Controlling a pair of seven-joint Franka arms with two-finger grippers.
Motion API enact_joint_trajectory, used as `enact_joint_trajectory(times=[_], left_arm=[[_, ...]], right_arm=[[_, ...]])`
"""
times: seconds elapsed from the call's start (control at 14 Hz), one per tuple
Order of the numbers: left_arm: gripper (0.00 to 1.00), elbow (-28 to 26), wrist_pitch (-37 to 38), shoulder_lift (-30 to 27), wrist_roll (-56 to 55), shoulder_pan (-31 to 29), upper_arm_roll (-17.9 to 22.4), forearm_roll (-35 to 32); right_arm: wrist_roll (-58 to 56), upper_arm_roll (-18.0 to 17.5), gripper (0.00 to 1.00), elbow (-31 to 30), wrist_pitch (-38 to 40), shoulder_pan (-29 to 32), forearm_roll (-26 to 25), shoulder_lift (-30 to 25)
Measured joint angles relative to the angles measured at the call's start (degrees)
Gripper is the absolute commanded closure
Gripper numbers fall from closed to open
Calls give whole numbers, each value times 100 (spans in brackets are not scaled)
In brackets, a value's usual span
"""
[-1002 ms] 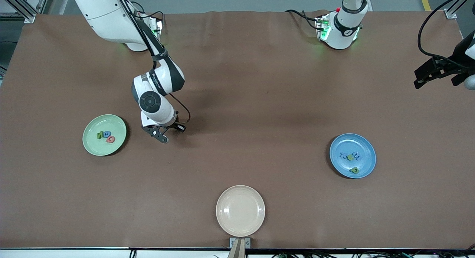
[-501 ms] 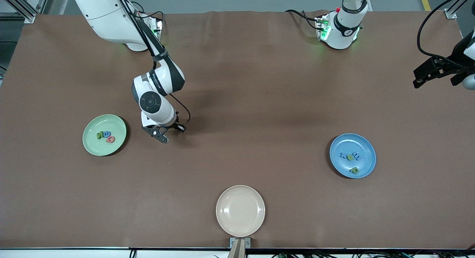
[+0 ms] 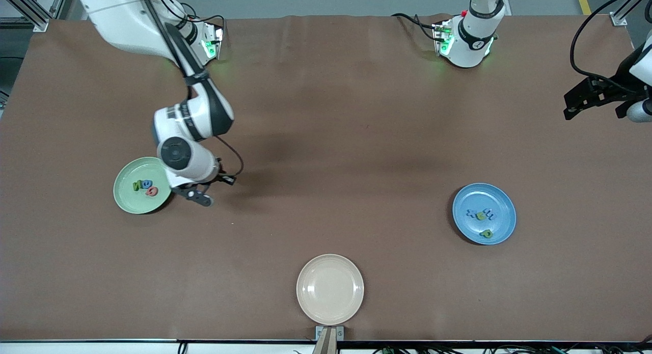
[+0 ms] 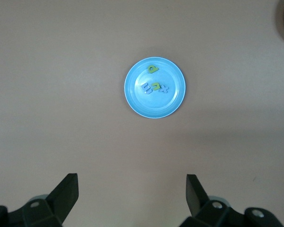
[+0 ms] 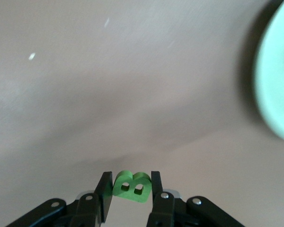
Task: Sort upper and lower case letters into plates
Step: 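Carry the B to the green plate and release it with the right gripper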
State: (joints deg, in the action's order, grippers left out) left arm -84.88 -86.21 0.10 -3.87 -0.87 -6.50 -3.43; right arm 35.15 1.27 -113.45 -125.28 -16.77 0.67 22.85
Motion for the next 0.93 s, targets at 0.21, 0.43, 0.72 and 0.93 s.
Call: enact_joint_trajectory(times=[0.21,0.43,0.72,0.93], left_arm=[[0,-26,0,19,0,11,-134,0],[0,-29,0,31,0,14,-146,0],[0,-30,0,32,0,17,-150,0],[0,-30,0,32,0,15,-144,0]], right_arm=[[-1545,15,76,-63,108,693,-3,-158],[-3020,15,76,-135,101,1304,-6,-158],[-4449,12,76,-313,68,1898,-6,-156],[-4956,-4,76,-542,-55,1931,-6,-151]])
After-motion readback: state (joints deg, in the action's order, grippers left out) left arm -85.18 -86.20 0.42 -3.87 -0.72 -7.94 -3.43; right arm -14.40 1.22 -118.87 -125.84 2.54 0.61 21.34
